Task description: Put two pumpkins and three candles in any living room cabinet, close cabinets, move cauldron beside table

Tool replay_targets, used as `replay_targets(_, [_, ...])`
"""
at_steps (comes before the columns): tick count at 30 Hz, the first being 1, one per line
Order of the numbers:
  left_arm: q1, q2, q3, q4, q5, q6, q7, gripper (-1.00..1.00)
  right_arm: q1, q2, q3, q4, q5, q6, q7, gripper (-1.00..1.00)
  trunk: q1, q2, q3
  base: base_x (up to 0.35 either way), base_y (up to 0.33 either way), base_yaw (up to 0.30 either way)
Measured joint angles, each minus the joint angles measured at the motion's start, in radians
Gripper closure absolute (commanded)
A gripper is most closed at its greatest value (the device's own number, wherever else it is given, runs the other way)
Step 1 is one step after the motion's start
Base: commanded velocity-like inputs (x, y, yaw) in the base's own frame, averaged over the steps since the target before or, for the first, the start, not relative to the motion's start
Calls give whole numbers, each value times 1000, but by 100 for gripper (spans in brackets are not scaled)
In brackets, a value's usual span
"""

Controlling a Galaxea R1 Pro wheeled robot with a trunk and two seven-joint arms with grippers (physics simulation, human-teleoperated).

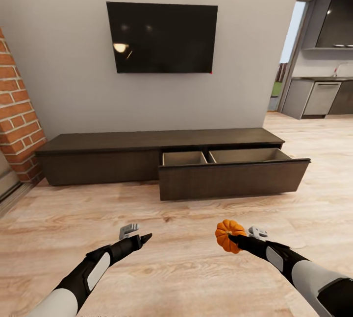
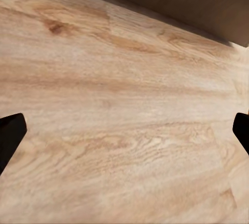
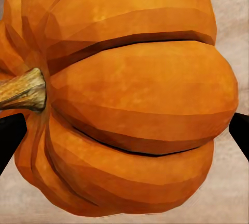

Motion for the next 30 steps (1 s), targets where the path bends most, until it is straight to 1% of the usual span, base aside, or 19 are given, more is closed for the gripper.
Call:
replay_targets(4, [0,1,1,0,0,-1,0,-100,0,12,1,0,0,0,-35,100,0,0,4,0,0,227])
replay_targets(8, [0,3,2,0,0,0,0,-100,0,16,1,0,0,0,-46,100,0,0,8,0,0,232])
replay_targets(21, [0,3,1,1,0,0,0,-100,0,17,2,0,0,-1,-48,100,0,0,20,0,0,230])
replay_targets(23, [0,3,1,2,0,0,0,-100,0,17,-3,-1,-1,-1,-47,100,0,0,21,0,0,97])
replay_targets(30, [0,3,1,2,0,0,1,-100,0,17,-2,-1,-2,0,-42,100,0,0,22,0,0,23])
